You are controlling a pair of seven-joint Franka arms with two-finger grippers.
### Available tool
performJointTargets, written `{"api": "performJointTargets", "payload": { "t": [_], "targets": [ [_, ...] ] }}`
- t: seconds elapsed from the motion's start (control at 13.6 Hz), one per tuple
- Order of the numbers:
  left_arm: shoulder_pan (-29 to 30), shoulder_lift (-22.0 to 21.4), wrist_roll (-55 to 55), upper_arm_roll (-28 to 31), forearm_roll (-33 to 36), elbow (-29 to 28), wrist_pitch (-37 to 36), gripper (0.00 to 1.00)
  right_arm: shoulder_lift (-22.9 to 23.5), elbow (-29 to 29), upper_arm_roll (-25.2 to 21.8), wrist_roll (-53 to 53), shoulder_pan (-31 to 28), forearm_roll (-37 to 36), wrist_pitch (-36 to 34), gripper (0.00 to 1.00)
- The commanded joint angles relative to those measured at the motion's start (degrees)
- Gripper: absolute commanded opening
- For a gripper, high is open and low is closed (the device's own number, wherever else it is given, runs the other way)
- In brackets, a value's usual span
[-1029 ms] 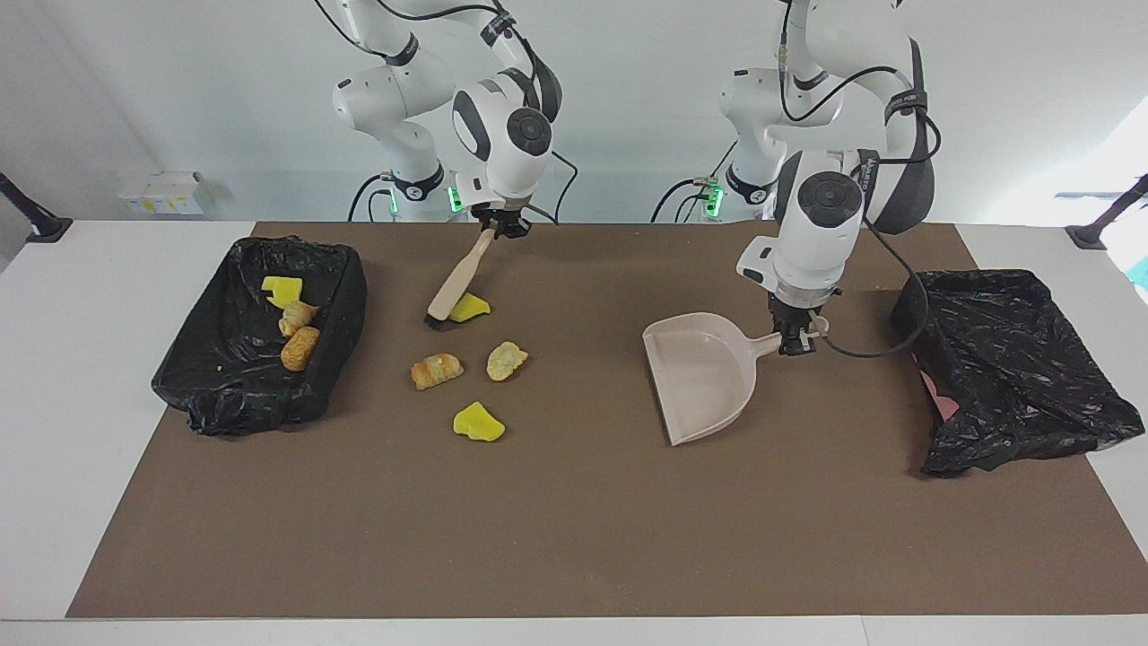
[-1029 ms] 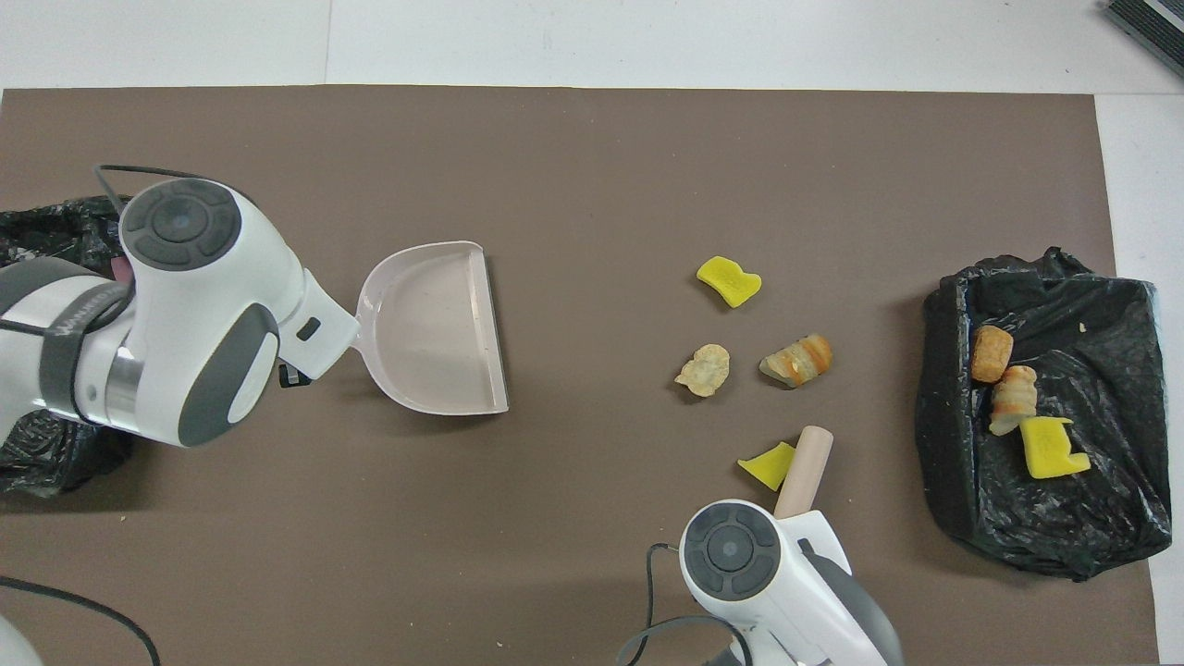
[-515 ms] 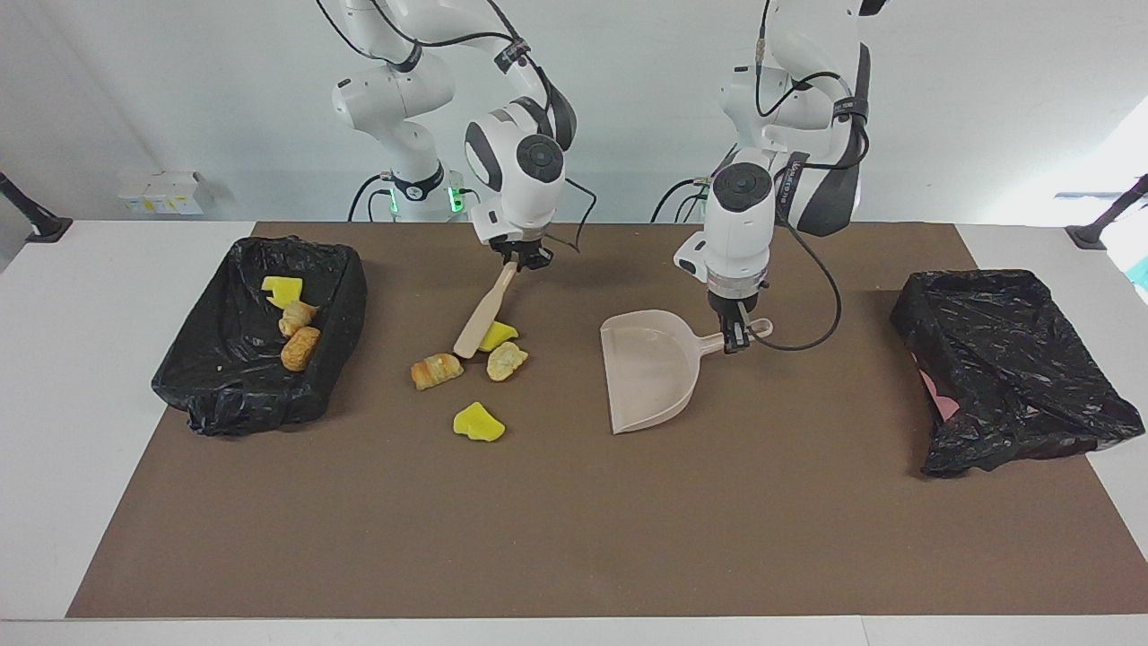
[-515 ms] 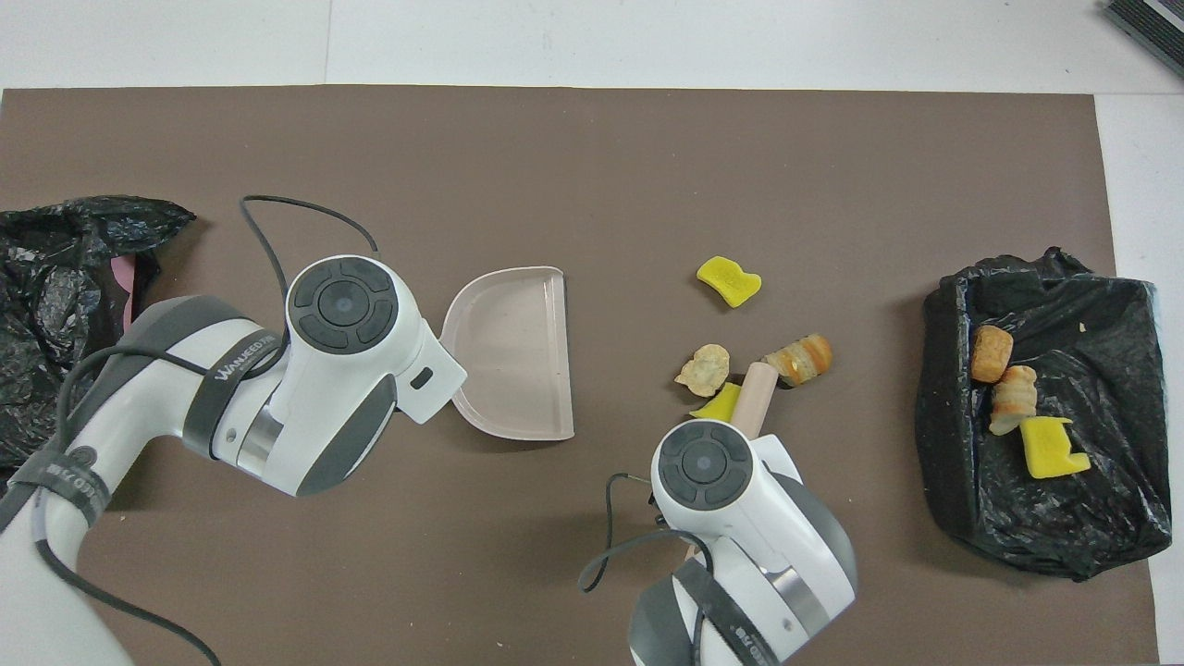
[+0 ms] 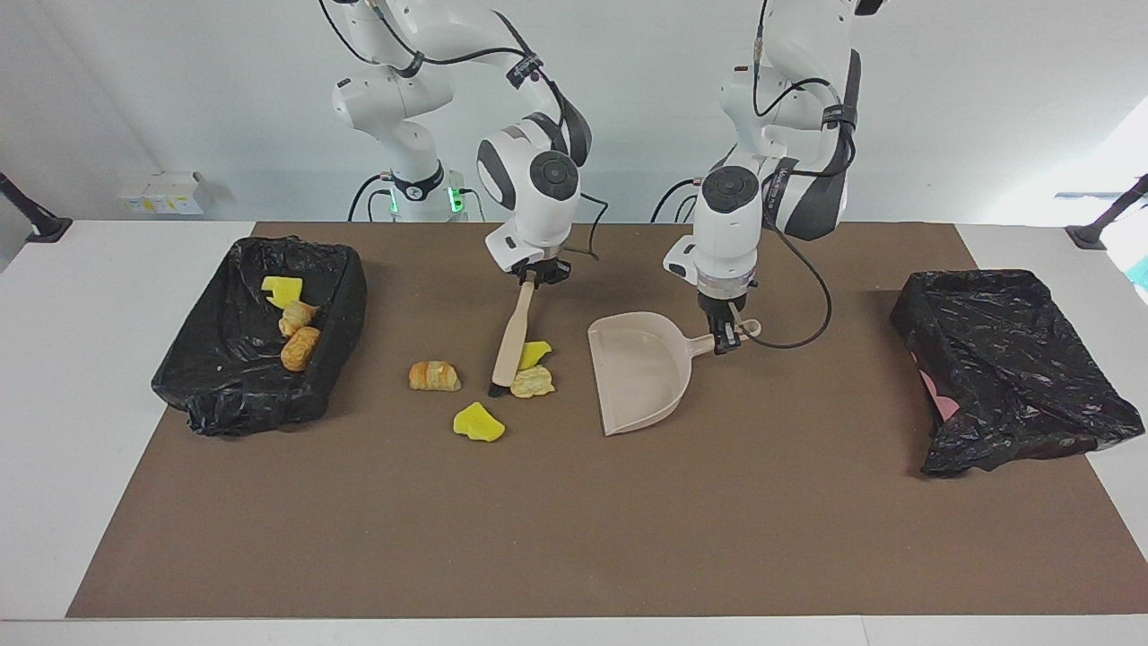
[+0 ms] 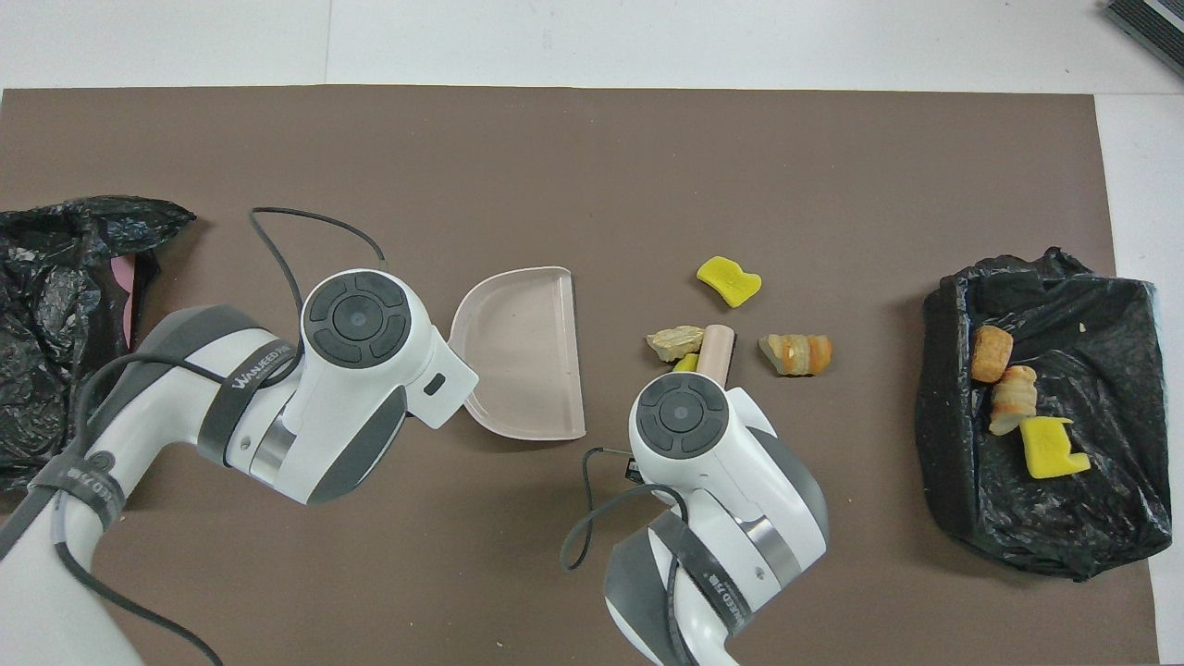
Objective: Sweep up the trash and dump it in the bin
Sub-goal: 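Sweep the sponge and bread into the dustpan with the right gripper's brush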
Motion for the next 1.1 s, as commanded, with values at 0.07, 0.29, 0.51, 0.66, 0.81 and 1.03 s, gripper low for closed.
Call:
{"api": "performJointTargets", "payload": {
  "t": [0.07,0.29,0.51,0.66,0.81,1.03],
  "targets": [
    [-2.4,-0.7,-5.1,0.4,0.5,-2.7,3.8,0.0,-0.4,0.4,0.9,-7.9,3.0,3.7,1.0,0.0],
    [-2.6,-0.9,-4.8,0.4,0.5,-3.3,4.5,0.0,-0.2,2.8,1.2,-11.3,5.6,5.5,0.0,0.0],
    [-2.4,-1.0,-3.9,0.4,0.5,-4.7,7.4,0.0,0.6,6.8,1.3,-11.3,6.4,5.1,-3.3,0.0],
    [-2.2,-1.0,-4.0,0.4,0.5,-4.7,7.6,0.0,1.6,10.0,1.1,-11.4,5.8,3.7,-5.2,0.0],
    [-2.2,-1.0,-4.1,0.4,0.5,-4.7,7.6,0.0,2.0,12.6,1.0,-11.6,4.0,-0.2,-6.0,0.0],
    [-2.1,-1.0,-4.3,0.4,0.5,-4.6,7.6,0.0,2.7,14.6,1.0,-16.1,-0.2,-5.3,-7.1,0.0]
  ]
}}
